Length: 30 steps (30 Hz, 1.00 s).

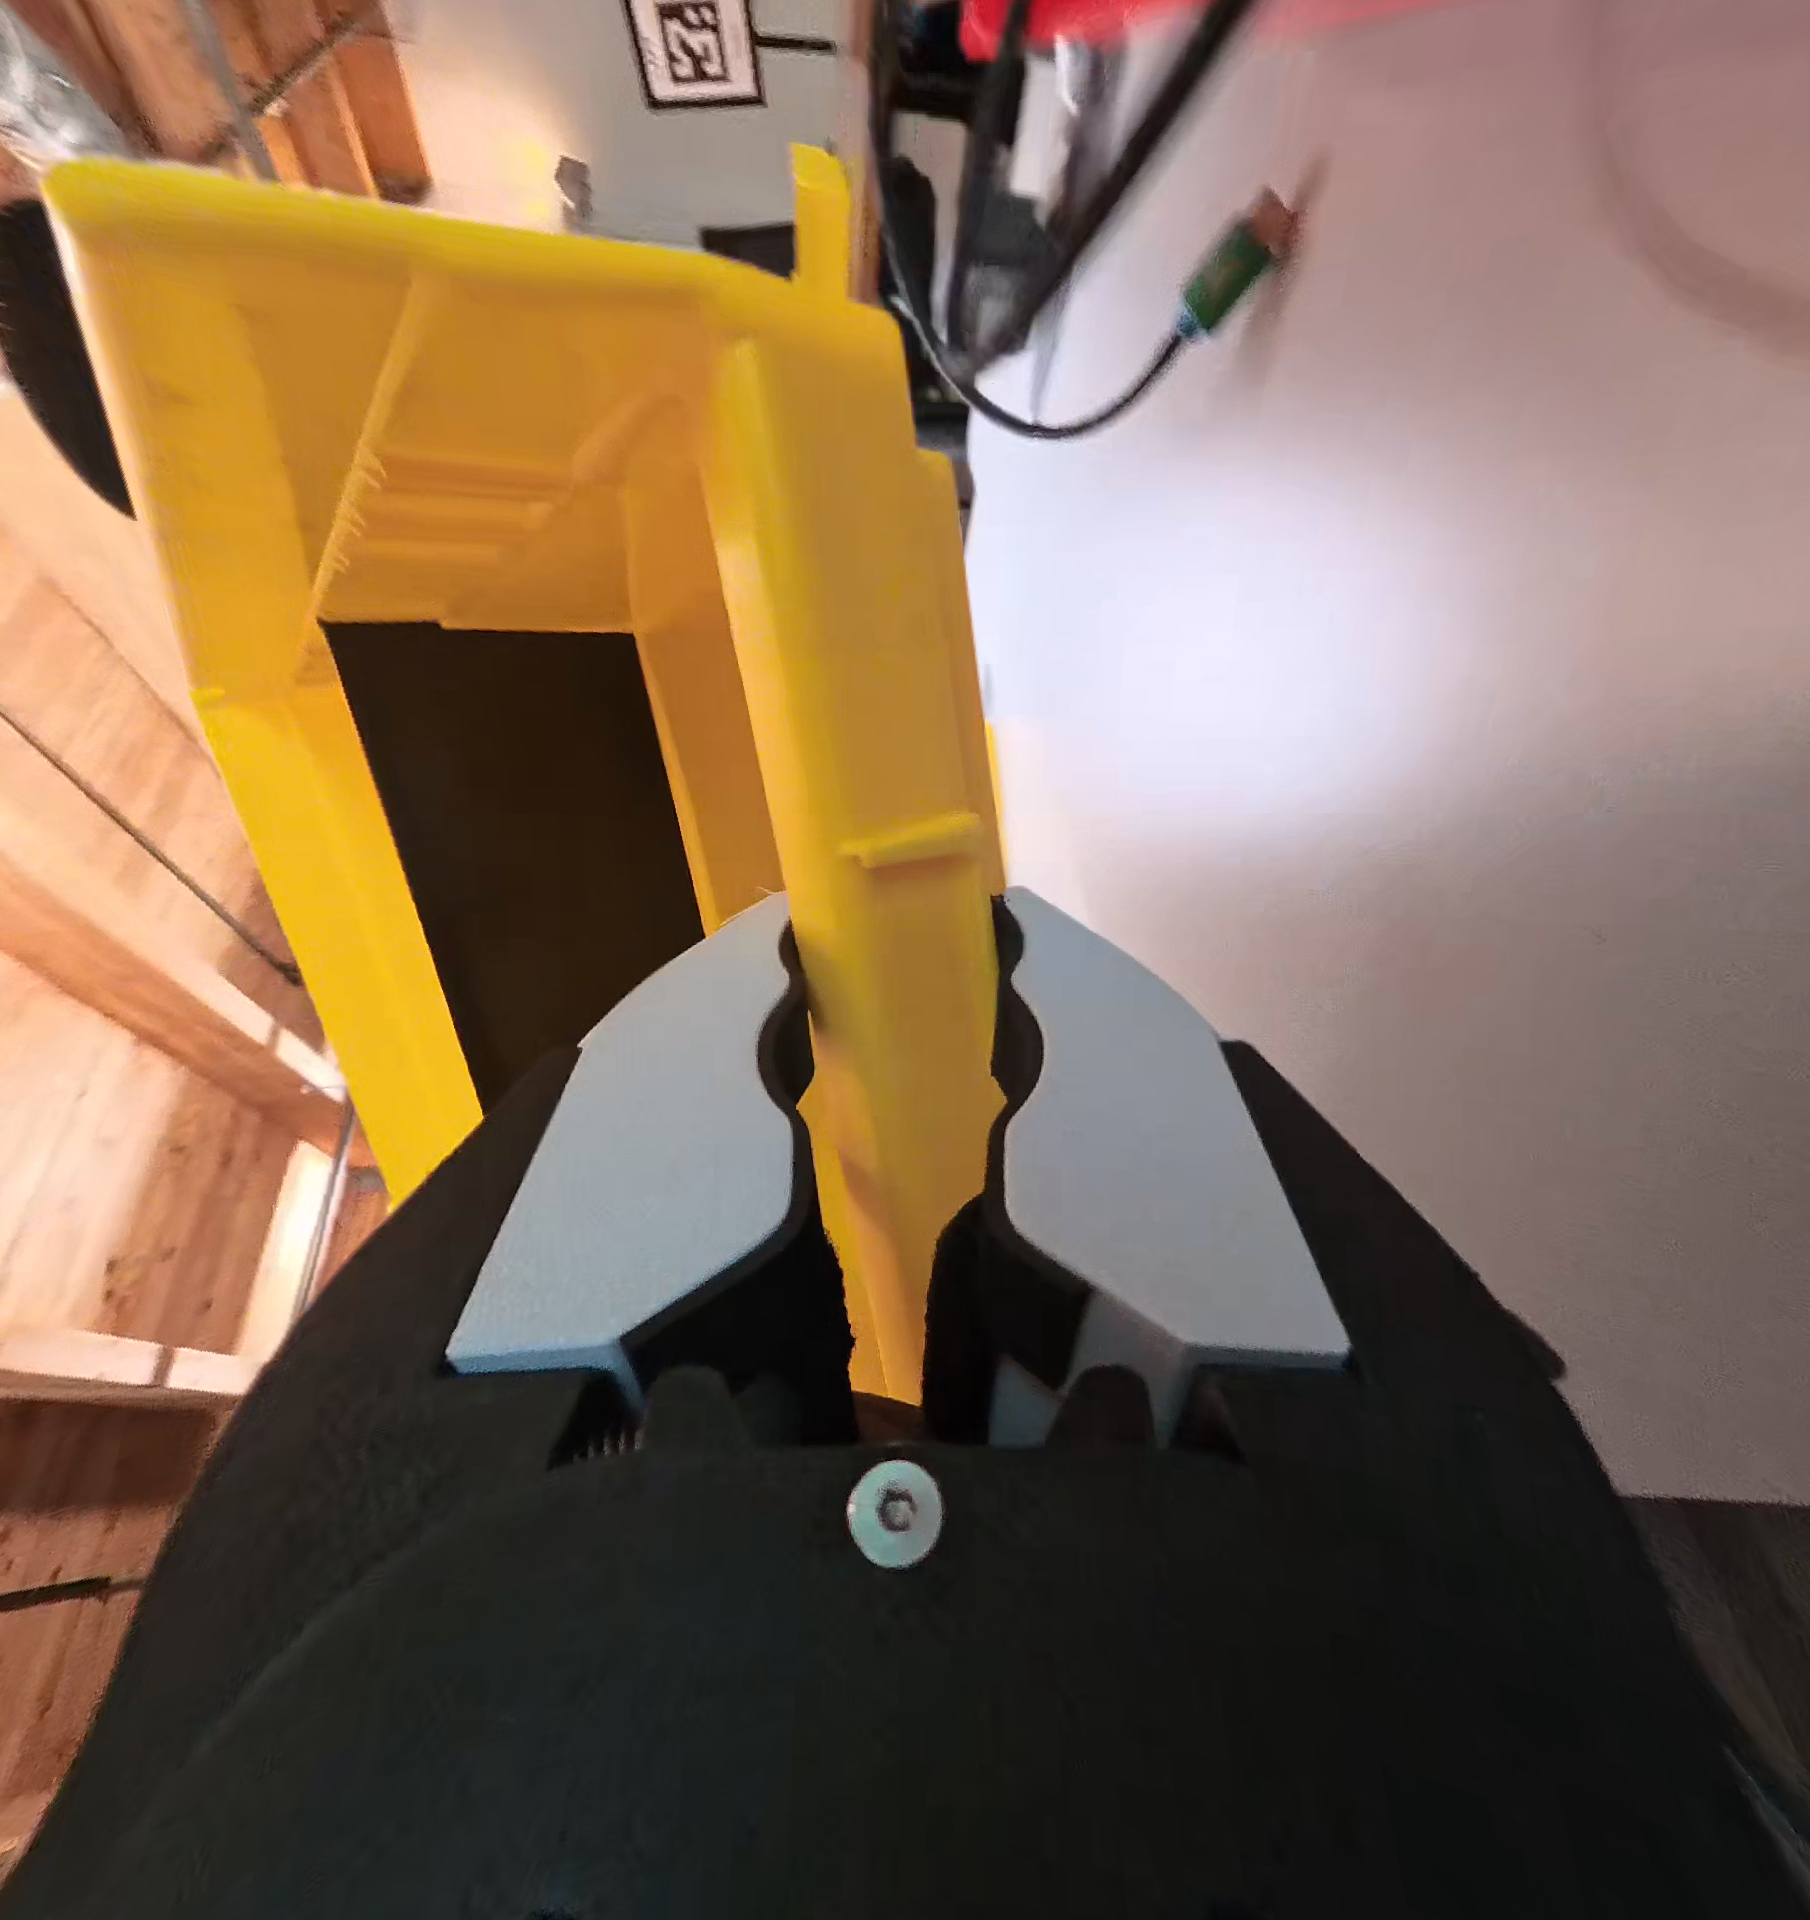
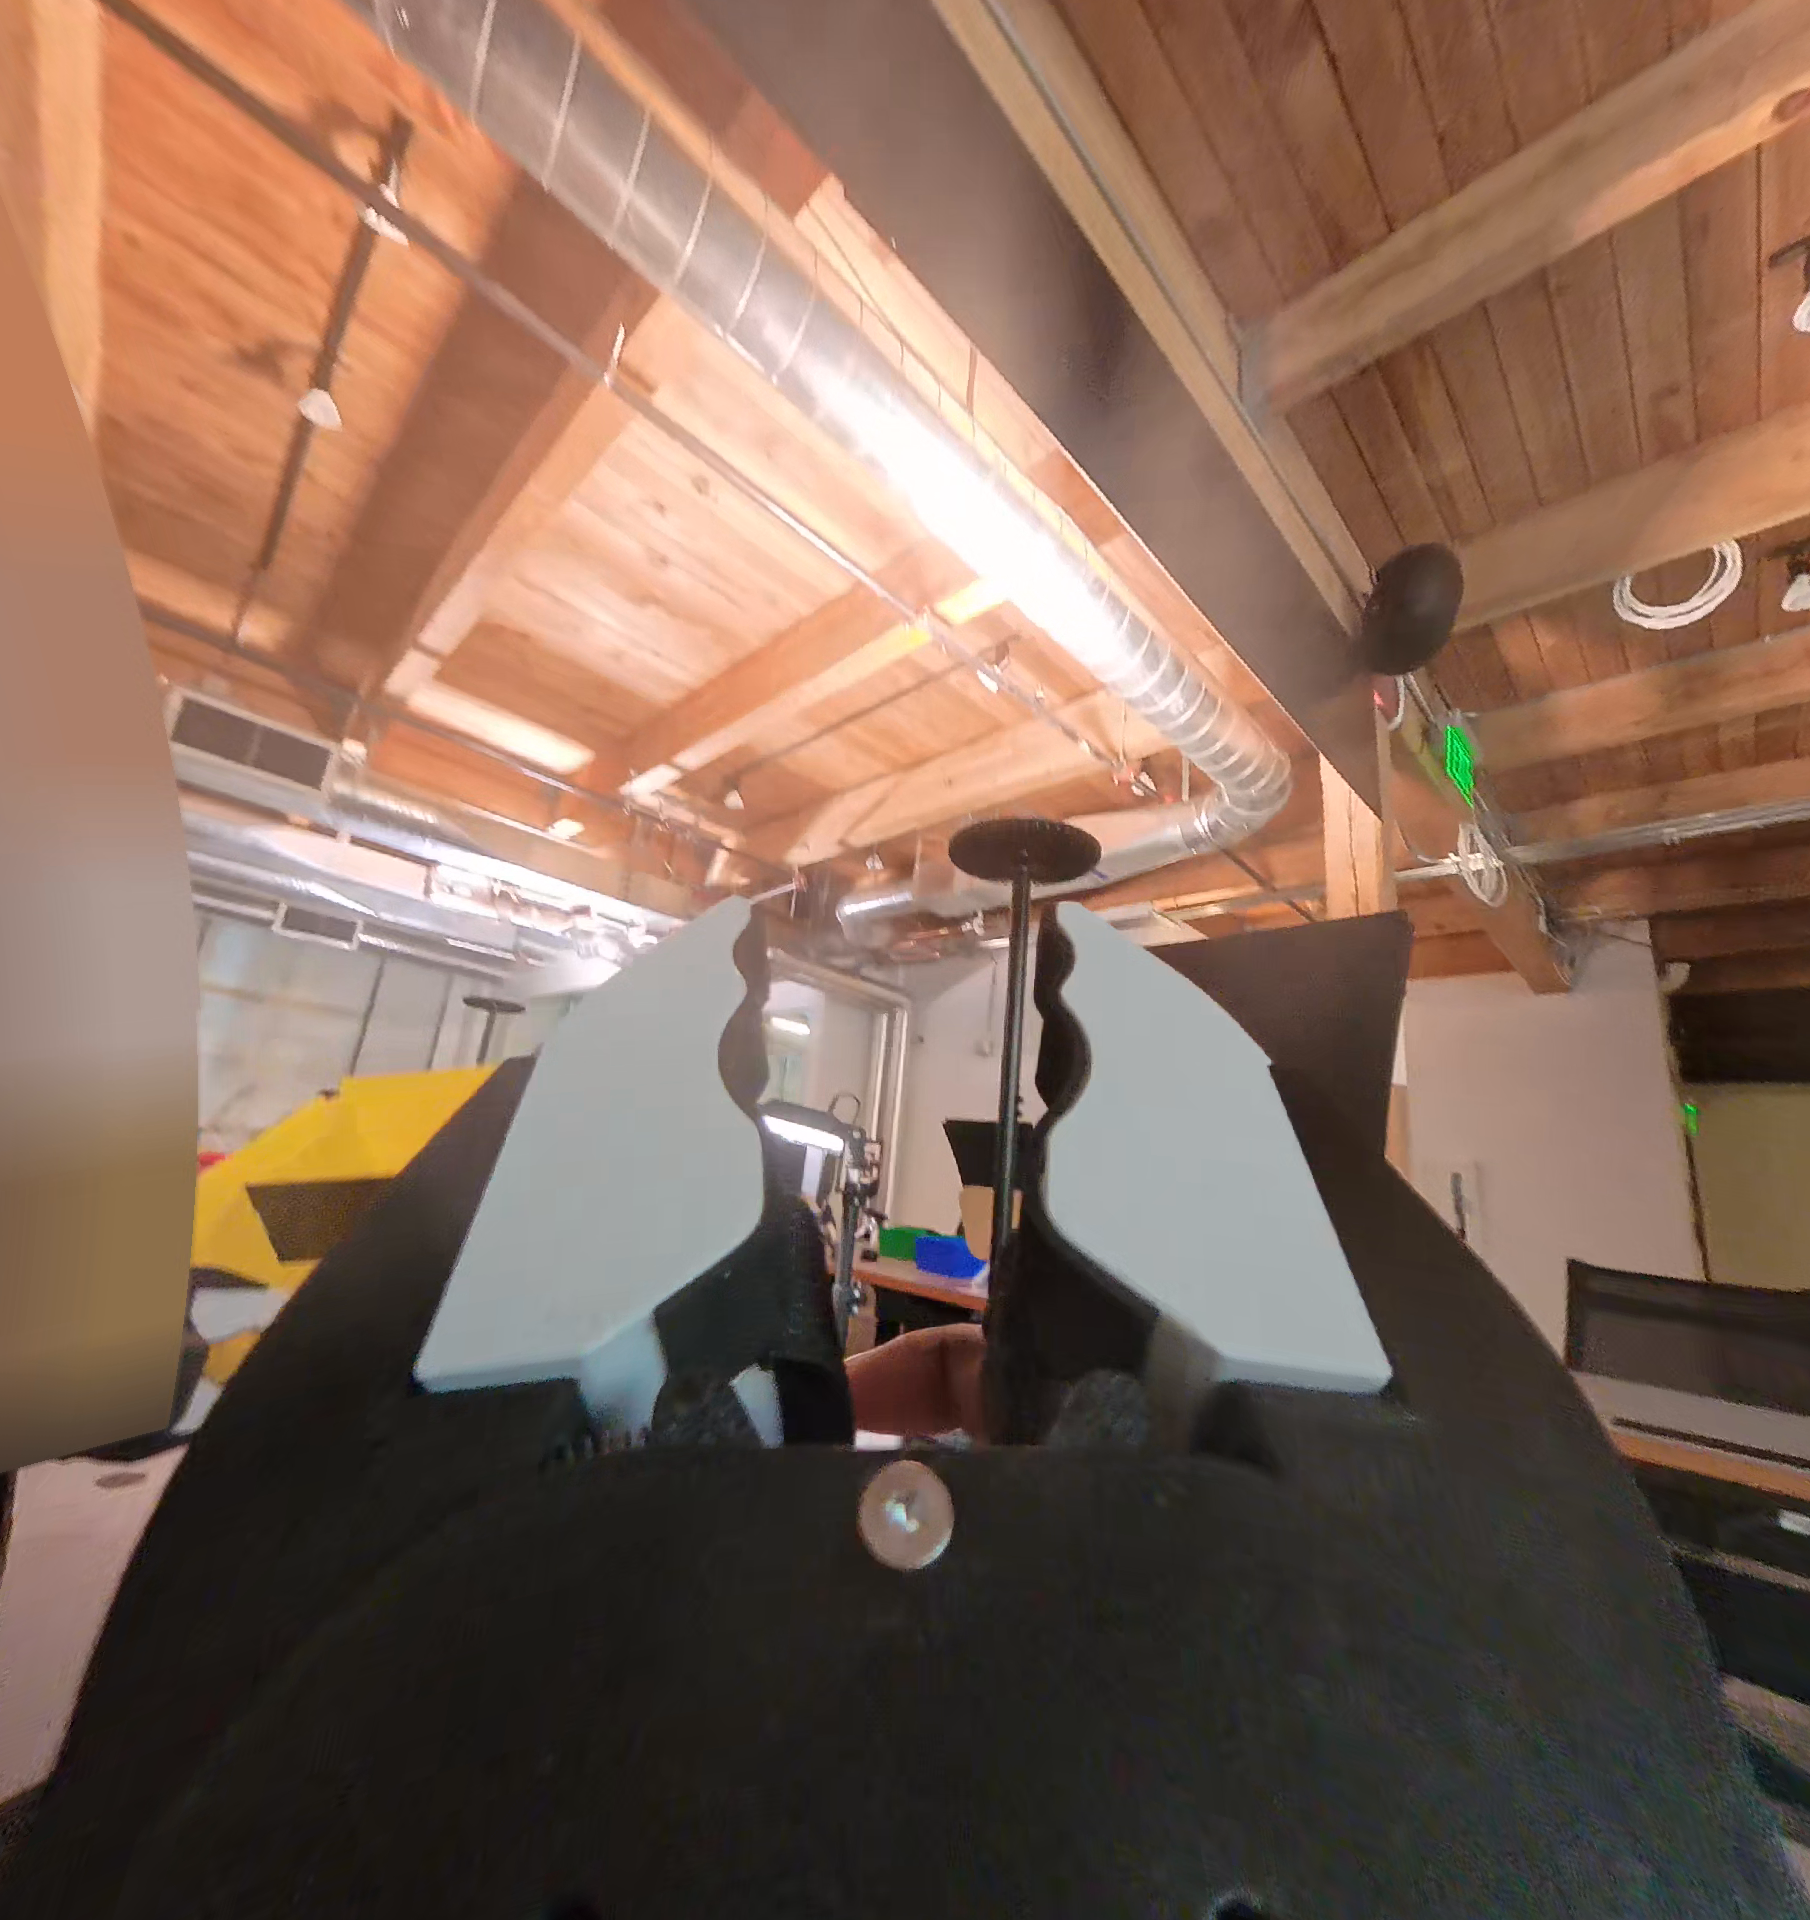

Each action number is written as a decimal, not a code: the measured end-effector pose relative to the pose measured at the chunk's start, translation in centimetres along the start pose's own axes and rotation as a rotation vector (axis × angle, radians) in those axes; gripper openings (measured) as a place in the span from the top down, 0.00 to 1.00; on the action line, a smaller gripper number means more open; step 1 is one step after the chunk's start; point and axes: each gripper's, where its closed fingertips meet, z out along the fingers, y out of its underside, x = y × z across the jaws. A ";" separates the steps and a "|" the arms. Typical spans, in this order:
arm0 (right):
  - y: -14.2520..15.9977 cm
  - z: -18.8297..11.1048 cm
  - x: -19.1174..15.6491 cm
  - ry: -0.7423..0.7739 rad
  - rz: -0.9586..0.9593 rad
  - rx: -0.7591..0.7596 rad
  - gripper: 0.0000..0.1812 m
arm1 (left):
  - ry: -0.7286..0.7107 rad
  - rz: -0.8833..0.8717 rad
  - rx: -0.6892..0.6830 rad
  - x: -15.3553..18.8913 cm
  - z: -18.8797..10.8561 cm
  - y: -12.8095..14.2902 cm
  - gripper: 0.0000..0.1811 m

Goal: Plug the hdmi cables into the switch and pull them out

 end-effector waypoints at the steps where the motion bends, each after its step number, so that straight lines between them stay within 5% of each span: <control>1: 0.2 0.1 0.0 0.005 -0.007 -0.017 0.73 | -0.016 0.000 0.020 -1.0 -0.4 -1.0 0.83; 9: 1.3 0.2 0.0 0.005 -0.001 -0.108 0.74 | -0.085 -0.002 0.290 -6.0 -3.4 -13.9 0.83; 15: 1.0 -0.3 -0.1 0.015 -0.071 -0.159 0.75 | -0.056 0.011 0.513 -6.1 -6.7 -25.9 0.83; 23: -0.4 -1.3 -0.7 0.020 -0.202 -0.221 0.75 | 0.183 0.029 0.779 0.0 -11.5 -39.9 0.83; 30: -3.1 -2.8 0.0 0.081 -0.228 -0.178 0.77 | 0.370 0.161 0.780 8.2 -11.8 -46.5 0.83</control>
